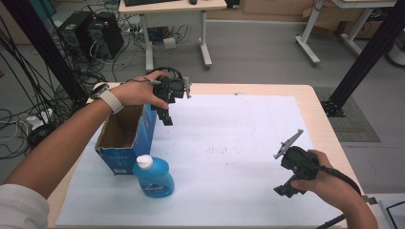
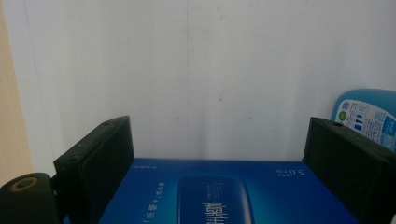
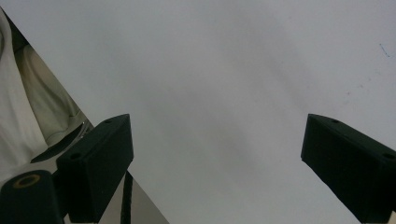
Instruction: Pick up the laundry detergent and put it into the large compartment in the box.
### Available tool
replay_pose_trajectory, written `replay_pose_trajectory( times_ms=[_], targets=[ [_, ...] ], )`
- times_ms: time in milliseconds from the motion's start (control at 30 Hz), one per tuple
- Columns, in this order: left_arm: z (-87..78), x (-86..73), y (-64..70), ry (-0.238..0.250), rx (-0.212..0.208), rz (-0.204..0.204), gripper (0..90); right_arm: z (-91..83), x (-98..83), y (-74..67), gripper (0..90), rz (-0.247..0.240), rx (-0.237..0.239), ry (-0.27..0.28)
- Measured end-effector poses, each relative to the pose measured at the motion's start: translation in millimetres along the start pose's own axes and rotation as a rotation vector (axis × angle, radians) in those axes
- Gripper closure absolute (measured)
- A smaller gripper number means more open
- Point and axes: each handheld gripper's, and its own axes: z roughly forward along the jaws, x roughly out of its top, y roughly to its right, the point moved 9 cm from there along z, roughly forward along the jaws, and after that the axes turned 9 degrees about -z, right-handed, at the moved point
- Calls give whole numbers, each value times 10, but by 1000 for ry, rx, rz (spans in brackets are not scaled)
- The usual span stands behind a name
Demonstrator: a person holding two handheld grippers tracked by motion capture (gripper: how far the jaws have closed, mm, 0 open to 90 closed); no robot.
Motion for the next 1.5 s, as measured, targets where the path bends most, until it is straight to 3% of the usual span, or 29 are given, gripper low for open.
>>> replay_pose_trajectory(
  times_ms=[900,1500],
  targets=[
    [-11,-6,8,8,-1,-11,84,-21,-35,-40,92,-3,-1,-2],
    [-102,-50,14,16,9,-24,86,-38,-9,-85,93,-15,-5,-5]
  ],
)
